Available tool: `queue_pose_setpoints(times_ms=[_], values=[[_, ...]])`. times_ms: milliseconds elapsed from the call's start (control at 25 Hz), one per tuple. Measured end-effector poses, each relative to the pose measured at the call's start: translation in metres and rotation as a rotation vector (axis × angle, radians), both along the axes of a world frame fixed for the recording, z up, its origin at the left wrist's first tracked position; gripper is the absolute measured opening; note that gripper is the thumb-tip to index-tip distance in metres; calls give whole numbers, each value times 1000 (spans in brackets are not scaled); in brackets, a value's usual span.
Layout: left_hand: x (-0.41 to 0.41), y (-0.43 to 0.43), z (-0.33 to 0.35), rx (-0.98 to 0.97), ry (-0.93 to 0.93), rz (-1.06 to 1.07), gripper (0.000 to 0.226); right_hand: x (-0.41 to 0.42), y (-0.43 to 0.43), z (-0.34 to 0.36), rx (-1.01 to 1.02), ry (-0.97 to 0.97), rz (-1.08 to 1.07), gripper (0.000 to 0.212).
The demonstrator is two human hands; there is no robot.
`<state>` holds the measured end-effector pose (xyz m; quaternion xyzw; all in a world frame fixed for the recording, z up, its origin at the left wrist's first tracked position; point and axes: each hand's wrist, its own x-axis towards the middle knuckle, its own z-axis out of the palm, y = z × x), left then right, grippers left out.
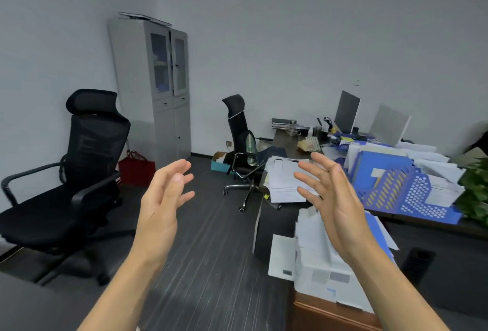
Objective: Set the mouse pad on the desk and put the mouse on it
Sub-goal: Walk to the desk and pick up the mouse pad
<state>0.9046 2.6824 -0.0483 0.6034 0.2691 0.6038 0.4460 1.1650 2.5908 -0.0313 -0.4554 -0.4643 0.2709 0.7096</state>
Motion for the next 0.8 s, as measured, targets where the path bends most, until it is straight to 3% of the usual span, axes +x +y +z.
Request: queue_pose_setpoints(times_ms=[200, 440, 600, 800], values=[[65, 167, -15, 2, 6, -6, 49, 63, 169, -25, 28, 19, 4, 88], [144, 368, 3, -36, 14, 2, 42, 159, 376, -3, 46, 59, -22, 98], [168, 486, 12, -29, 36, 25, 44, 190, 495, 2, 41, 49, -12, 86], [197, 630, -15, -60, 21, -12, 44, 215, 631, -24, 15, 21, -24, 92]])
